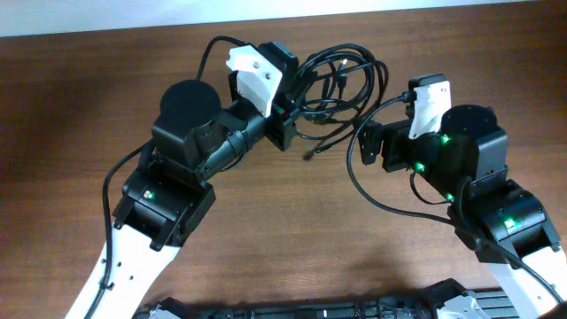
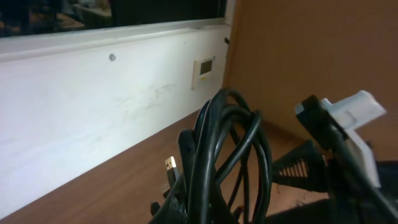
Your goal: Untangle cables
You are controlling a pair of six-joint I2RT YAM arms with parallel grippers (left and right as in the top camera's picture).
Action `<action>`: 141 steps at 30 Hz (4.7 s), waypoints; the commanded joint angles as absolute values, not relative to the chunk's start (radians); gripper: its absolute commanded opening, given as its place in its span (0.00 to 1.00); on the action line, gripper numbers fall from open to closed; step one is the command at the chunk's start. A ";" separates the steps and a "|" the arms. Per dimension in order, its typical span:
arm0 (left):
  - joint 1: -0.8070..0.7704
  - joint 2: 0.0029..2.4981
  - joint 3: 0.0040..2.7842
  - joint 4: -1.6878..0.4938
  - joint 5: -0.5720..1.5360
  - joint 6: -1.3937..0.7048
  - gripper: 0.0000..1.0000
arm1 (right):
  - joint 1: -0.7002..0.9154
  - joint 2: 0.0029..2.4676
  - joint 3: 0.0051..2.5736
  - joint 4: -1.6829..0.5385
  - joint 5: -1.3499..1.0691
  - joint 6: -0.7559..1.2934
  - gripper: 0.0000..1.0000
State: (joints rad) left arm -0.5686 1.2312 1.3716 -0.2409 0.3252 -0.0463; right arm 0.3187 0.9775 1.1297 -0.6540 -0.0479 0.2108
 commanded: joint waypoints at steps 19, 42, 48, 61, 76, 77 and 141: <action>-0.569 1.161 1.383 -0.264 0.130 -0.056 0.00 | 0.326 0.993 1.143 -0.659 -0.253 0.098 0.99; -0.570 1.177 1.383 -0.233 0.382 -0.068 0.00 | 0.327 1.031 1.143 -0.577 -0.154 0.243 0.99; -0.569 1.152 1.383 -0.233 0.385 -0.067 0.00 | 0.326 1.067 1.143 -0.628 -0.018 0.273 0.99; -0.569 1.050 1.383 -0.240 0.100 -0.048 0.00 | 0.326 1.071 1.143 -0.741 0.028 0.275 0.99; -0.569 1.007 1.383 -0.232 -0.001 0.027 0.00 | 0.326 1.071 1.143 -0.753 0.091 0.275 0.99; -0.569 1.007 1.383 -0.232 -0.001 0.028 0.00 | 0.326 1.071 1.143 -0.753 0.091 0.274 0.99; -0.569 1.078 1.383 -0.065 0.143 -0.091 0.00 | 0.326 1.003 1.143 -0.568 -0.329 0.223 0.99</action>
